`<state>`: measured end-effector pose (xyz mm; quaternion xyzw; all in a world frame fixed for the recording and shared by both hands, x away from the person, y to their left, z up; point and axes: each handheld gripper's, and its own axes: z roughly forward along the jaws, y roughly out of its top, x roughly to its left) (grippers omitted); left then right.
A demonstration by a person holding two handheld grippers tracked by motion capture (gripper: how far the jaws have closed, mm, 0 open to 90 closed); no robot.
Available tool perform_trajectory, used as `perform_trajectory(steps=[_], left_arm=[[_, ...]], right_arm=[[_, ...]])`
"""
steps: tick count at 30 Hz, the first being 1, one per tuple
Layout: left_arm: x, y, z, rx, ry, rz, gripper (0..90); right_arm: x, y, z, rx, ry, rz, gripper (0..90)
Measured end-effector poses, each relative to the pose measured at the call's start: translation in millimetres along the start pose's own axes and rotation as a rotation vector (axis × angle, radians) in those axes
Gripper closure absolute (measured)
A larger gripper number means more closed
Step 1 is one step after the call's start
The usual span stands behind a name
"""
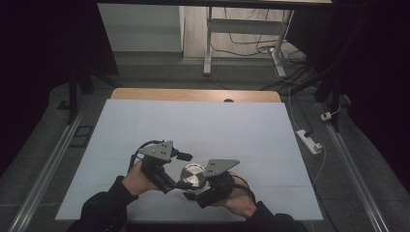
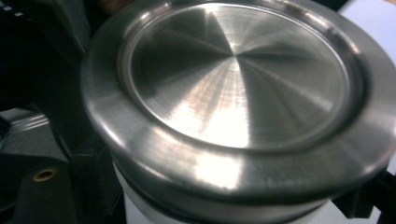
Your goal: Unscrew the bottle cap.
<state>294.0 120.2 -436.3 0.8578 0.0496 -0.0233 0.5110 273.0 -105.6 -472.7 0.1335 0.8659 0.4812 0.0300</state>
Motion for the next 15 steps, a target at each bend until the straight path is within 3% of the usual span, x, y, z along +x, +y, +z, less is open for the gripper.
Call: perform_trajectory(steps=[2, 3, 6, 11, 14, 15], left_arm=[[-1.4, 0.3, 2.2, 0.015, -0.014, 0.013, 13.4], [-3.3, 0.8, 4.9, 0.046, -0.012, 0.032, 13.4], [-4.2, 0.6, 6.9, 0.061, -0.02, 0.044, 13.7], [-6.7, 0.0, 9.6, 0.061, 0.029, 0.05, 18.9], [-7.9, 0.6, 11.0, 0.065, 0.052, 0.039, 19.0], [-8.7, 1.1, 12.8, 0.062, 0.078, 0.018, 19.0]], right_arm=[[2.8, 0.5, 1.0, 0.004, 0.016, -0.012, 14.6], [3.4, 0.5, 1.0, 0.006, 0.017, -0.013, 14.6], [2.9, 0.5, 0.7, 0.001, 0.022, -0.01, 14.6], [0.1, 0.2, -1.1, 0.0, 0.002, -0.003, 14.6], [-1.4, -0.6, -1.2, 0.003, -0.014, 0.005, 14.6], [-2.1, -0.9, -1.1, 0.002, -0.02, 0.009, 14.6]])
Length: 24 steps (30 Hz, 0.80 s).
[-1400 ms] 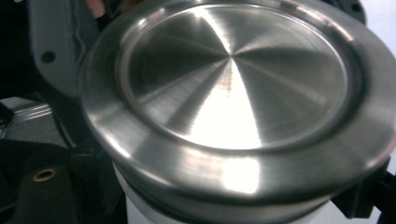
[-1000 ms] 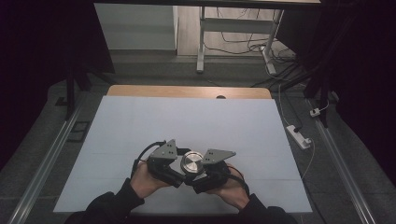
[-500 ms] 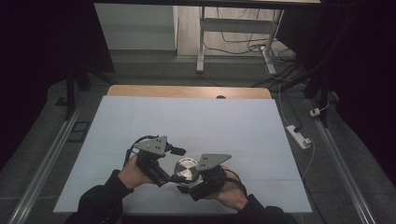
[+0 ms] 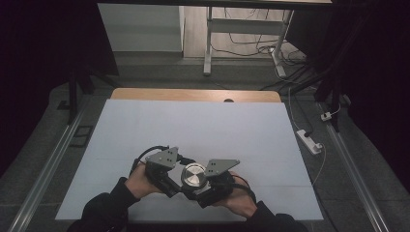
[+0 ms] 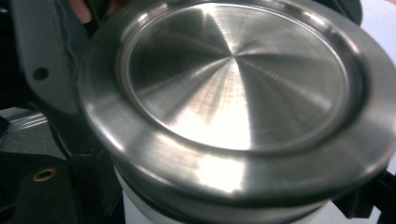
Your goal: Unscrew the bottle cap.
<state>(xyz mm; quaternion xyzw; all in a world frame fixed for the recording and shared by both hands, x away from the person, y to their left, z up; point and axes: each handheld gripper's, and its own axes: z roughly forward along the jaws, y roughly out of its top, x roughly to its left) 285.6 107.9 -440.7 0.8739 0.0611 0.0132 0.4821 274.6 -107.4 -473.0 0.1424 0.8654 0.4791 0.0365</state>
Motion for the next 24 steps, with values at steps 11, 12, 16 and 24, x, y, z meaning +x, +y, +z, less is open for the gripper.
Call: perform_trajectory(steps=[11, 12, 16, 24], left_arm=[[-15.4, 11.9, 14.8, 0.051, 0.203, -0.079, 18.6], [-15.4, 11.9, 14.8, 0.051, 0.203, -0.079, 18.5], [-12.3, 12.2, 7.6, 0.028, 0.157, -0.058, 17.0], [-2.9, 11.0, -16.9, -0.041, 0.08, -0.044, 15.7]], right_arm=[[-10.9, -3.5, -2.2, 0.003, -0.057, 0.067, 14.6], [-10.9, -3.5, -2.2, 0.003, -0.057, 0.067, 14.6], [-5.5, -2.4, 1.8, 0.013, -0.042, 0.049, 14.6], [-3.1, -2.5, 6.6, 0.025, -0.039, 0.04, 14.6]])
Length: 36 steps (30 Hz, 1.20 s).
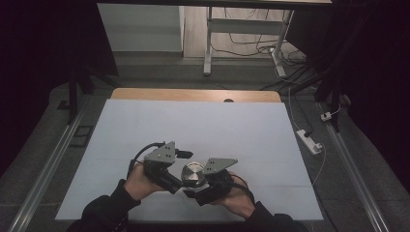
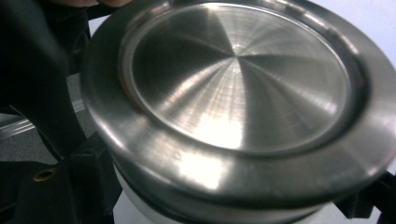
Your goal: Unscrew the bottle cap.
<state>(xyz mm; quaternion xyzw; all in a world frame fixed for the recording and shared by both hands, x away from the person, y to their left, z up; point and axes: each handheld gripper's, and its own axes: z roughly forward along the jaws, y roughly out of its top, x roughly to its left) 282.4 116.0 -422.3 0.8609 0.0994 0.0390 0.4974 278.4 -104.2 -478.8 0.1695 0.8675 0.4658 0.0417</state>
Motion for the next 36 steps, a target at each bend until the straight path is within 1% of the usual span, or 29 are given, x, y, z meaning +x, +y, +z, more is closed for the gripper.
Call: perform_trajectory(steps=[1, 3, 5, 6, 7, 8, 9, 10, 11, 13, 14, 15, 16, 17, 18, 20, 21, 22, 24, 26, 27, 28, 29, 30, 31, 32, 33, 35, 36], left_arm=[[4.5, -1.0, -2.7, -0.004, -0.061, -0.003, 13.6], [7.2, -2.4, -4.2, -0.005, -0.111, 0.015, 13.8], [7.5, -2.9, -3.9, -0.001, -0.116, 0.026, 14.2], [7.6, -3.4, -0.8, 0.019, -0.128, 0.042, 14.9], [7.6, -3.4, -0.8, 0.019, -0.128, 0.042, 15.2], [6.6, -3.7, 4.1, 0.048, -0.124, 0.067, 15.8], [6.6, -3.7, 4.1, 0.048, -0.124, 0.067, 16.2], [5.3, -3.9, 9.4, 0.066, -0.129, 0.087, 17.0], [4.3, -4.2, 11.2, 0.066, -0.125, 0.094, 18.4], [3.6, -4.2, 12.4, 0.06, -0.124, 0.09, 19.9], [2.9, -4.3, 12.9, 0.051, -0.116, 0.083, 20.0], [1.4, -4.7, 14.7, 0.042, -0.087, 0.058, 20.1], [1.4, -4.7, 14.7, 0.042, -0.087, 0.058, 20.1], [0.0, -4.9, 16.3, 0.031, -0.058, 0.031, 20.1], [-3.7, -4.0, 20.2, 0.024, 0.011, -0.016, 20.2], [-9.9, -2.1, 26.8, 0.017, 0.112, -0.075, 20.1], [-9.9, -2.1, 26.8, 0.017, 0.112, -0.075, 20.1], [-14.7, -0.5, 32.5, 0.017, 0.187, -0.106, 20.0], [-14.9, 1.3, 33.8, 0.023, 0.187, -0.099, 18.5], [-9.8, 2.4, 29.4, 0.014, 0.117, -0.098, 13.2], [-9.8, 2.4, 29.4, 0.014, 0.117, -0.098, 10.5], [-6.9, 2.5, 25.2, -0.004, 0.095, -0.105, 9.9], [-3.3, 1.9, 19.9, -0.03, 0.051, -0.105, 9.5], [3.3, 1.1, 9.9, -0.057, -0.008, -0.099, 7.7], [5.8, 0.1, 4.9, -0.063, -0.032, -0.078, 7.9], [8.6, -0.9, 1.7, -0.054, -0.078, -0.057, 9.2], [8.6, -0.9, 1.7, -0.054, -0.078, -0.057, 7.9], [13.7, -5.5, -1.2, -0.008, -0.125, -0.012, 7.4], [13.7, -7.3, -0.2, 0.005, -0.136, 0.003, 7.9]], right_arm=[[0.3, 1.0, -1.4, -0.012, 0.008, -0.002, 14.7], [1.1, 2.0, -2.3, -0.018, 0.016, -0.004, 14.7], [2.0, 2.4, -2.6, -0.021, 0.021, -0.008, 14.7], [3.6, 2.7, -2.5, -0.025, 0.031, -0.019, 14.6], [3.6, 2.7, -2.5, -0.025, 0.031, -0.019, 14.6], [5.3, 3.0, -1.7, -0.024, 0.043, -0.03, 14.7], [5.7, 3.0, -1.5, -0.024, 0.046, -0.033, 14.7], [6.3, 3.0, -1.2, -0.023, 0.051, -0.036, 14.7], [7.1, 3.2, -1.1, -0.021, 0.055, -0.039, 14.7], [8.1, 3.5, -1.0, -0.02, 0.05, -0.04, 14.7], [8.1, 3.4, -1.1, -0.019, 0.047, -0.04, 14.7], [7.4, 3.3, -1.4, -0.018, 0.04, -0.043, 14.6], [7.4, 3.3, -1.4, -0.018, 0.04, -0.043, 14.6], [6.4, 3.2, -1.8, -0.017, 0.032, -0.04, 14.7], [3.2, 2.7, -2.5, -0.021, 0.012, -0.022, 14.7], [-1.6, 1.8, -2.8, -0.022, -0.025, 0.002, 14.7], [-1.6, 1.8, -2.8, -0.022, -0.025, 0.002, 14.7], [-4.9, 1.0, -2.9, -0.02, -0.068, 0.034, 14.7], [-6.8, -0.1, -3.3, -0.024, -0.084, 0.048, 14.7], [-6.5, 0.6, -4.7, -0.034, -0.076, 0.047, 14.7], [-6.3, 1.4, -5.8, -0.043, -0.066, 0.045, 14.7], [-6.1, 2.2, -7.1, -0.05, -0.055, 0.039, 14.7], [-5.9, 3.0, -8.3, -0.053, -0.039, 0.032, 14.7], [-5.5, 3.4, -9.0, -0.057, -0.021, 0.023, 14.6], [-4.9, 3.7, -9.4, -0.06, -0.011, 0.013, 14.7], [-4.2, 3.8, -9.6, -0.058, 0.003, 0.004, 14.7], [-3.5, 3.9, -9.2, -0.056, 0.02, -0.007, 14.7], [-0.7, 4.1, -7.3, -0.054, 0.044, -0.022, 14.7], [0.8, 4.1, -6.3, -0.047, 0.057, -0.033, 14.6]])
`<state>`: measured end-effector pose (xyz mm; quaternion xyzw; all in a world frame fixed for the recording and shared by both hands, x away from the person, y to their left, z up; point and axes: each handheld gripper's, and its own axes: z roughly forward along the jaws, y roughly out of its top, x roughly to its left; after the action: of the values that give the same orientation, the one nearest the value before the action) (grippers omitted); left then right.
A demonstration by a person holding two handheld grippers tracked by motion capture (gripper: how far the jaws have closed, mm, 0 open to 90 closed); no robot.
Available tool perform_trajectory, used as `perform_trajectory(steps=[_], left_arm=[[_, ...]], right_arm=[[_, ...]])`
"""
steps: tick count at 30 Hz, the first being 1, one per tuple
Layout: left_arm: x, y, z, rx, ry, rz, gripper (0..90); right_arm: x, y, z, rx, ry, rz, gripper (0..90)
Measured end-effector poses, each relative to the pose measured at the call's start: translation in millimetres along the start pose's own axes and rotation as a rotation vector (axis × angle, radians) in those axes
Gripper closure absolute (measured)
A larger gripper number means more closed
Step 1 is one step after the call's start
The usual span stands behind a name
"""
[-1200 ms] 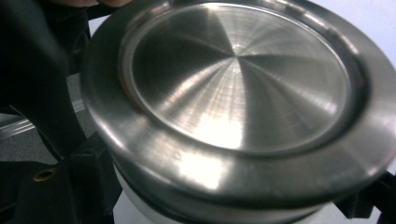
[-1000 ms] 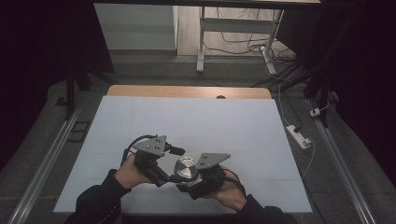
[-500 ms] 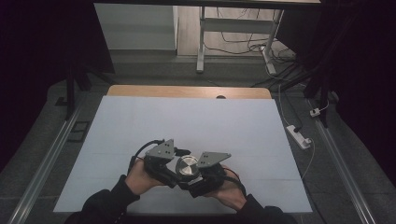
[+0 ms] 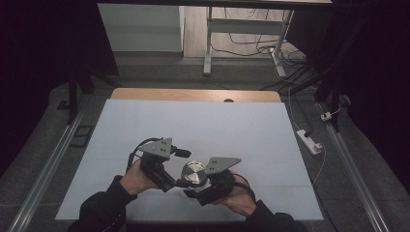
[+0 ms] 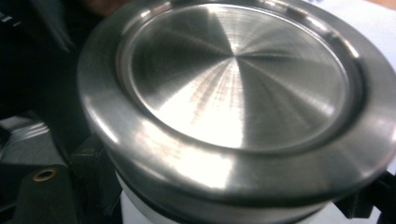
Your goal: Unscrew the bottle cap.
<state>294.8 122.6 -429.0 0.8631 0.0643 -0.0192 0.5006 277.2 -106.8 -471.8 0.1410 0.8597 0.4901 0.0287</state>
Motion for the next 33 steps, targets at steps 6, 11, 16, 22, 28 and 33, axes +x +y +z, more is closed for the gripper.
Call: perform_trajectory(steps=[6, 11, 16, 22, 28, 33], left_arm=[[-3.1, -2.5, 10.8, 0.057, -0.056, 0.059, 13.1], [-8.1, -3.4, 14.1, 0.067, -0.04, 0.102, 18.2], [-12.0, -2.5, 16.4, 0.056, 0.016, 0.105, 18.4], [-21.0, 2.3, 29.6, 0.067, 0.183, 0.062, 18.6], [-32.1, 11.8, 35.6, 0.042, 0.322, 0.021, 18.4], [-21.0, 10.5, 18.7, 0.003, 0.144, 0.024, 11.6]], right_arm=[[8.0, -0.9, 7.0, 0.033, 0.04, -0.042, 14.6], [8.6, -1.3, 6.9, 0.04, 0.038, -0.05, 14.6], [8.7, -0.4, 5.9, 0.04, 0.019, -0.049, 14.6], [1.7, -2.8, 6.2, 0.054, -0.047, -0.006, 14.7], [-7.8, -2.2, 0.1, 0.026, -0.074, 0.055, 14.7], [-4.5, 0.3, -2.6, 0.007, -0.053, 0.035, 14.6]])
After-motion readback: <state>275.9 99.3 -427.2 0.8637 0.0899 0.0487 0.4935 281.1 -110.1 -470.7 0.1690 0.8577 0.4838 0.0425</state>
